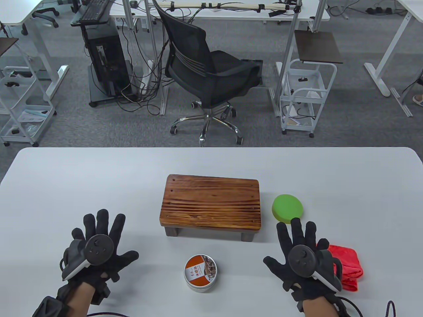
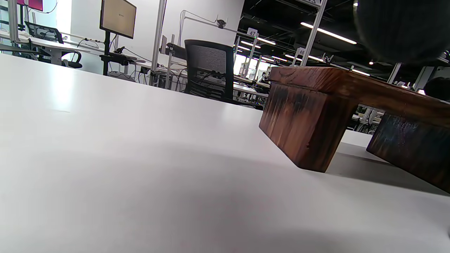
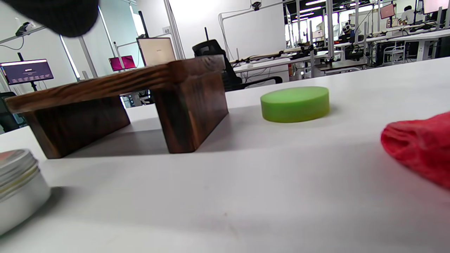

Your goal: Dip and apply wood wax on stool

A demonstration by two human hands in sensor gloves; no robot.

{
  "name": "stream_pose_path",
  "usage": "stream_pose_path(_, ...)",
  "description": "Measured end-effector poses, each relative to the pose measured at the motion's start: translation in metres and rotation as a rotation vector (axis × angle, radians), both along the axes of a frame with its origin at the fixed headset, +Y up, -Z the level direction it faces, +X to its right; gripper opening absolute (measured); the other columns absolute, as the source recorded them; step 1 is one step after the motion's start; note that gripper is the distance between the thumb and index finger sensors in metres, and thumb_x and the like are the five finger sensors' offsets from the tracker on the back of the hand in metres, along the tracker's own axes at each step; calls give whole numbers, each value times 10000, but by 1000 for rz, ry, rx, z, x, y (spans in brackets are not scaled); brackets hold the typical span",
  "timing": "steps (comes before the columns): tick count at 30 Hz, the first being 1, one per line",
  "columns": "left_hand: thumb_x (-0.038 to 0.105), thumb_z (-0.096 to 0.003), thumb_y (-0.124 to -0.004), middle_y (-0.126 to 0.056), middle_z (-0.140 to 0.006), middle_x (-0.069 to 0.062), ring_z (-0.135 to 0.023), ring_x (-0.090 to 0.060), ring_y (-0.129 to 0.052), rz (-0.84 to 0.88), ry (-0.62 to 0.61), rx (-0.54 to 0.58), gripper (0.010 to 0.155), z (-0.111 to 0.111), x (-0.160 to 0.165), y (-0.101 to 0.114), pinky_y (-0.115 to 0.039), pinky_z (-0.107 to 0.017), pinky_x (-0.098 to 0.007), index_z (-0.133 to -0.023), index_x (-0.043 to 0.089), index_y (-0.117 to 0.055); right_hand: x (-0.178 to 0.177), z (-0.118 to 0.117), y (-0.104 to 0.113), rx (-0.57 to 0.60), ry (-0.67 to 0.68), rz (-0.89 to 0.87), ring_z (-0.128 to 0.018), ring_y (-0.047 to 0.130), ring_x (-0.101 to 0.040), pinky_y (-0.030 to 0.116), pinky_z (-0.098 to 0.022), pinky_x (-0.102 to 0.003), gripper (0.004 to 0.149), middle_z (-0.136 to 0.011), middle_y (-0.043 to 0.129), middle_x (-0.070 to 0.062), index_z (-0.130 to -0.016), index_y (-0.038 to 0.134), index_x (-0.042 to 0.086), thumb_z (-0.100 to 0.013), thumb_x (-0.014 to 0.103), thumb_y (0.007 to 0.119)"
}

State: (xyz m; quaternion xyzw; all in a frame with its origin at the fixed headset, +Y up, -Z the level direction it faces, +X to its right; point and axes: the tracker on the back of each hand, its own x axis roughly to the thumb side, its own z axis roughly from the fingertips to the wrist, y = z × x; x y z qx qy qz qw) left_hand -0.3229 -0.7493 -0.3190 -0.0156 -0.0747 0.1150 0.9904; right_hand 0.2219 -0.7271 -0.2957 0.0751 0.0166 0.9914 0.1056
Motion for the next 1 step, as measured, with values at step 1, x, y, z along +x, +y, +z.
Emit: stream_pose_path(1, 774, -372, -812, 116, -1169, -220, -969, -556, 151, -2, -1, -7, 1165, 0, 0, -1, -48, -574, -850, -1147, 345, -54, 0, 0, 0, -2, 0, 2, -1055, 63, -555, 258, -603, -849, 978, -1181, 42, -106, -1152, 130, 333, -474, 802, 656)
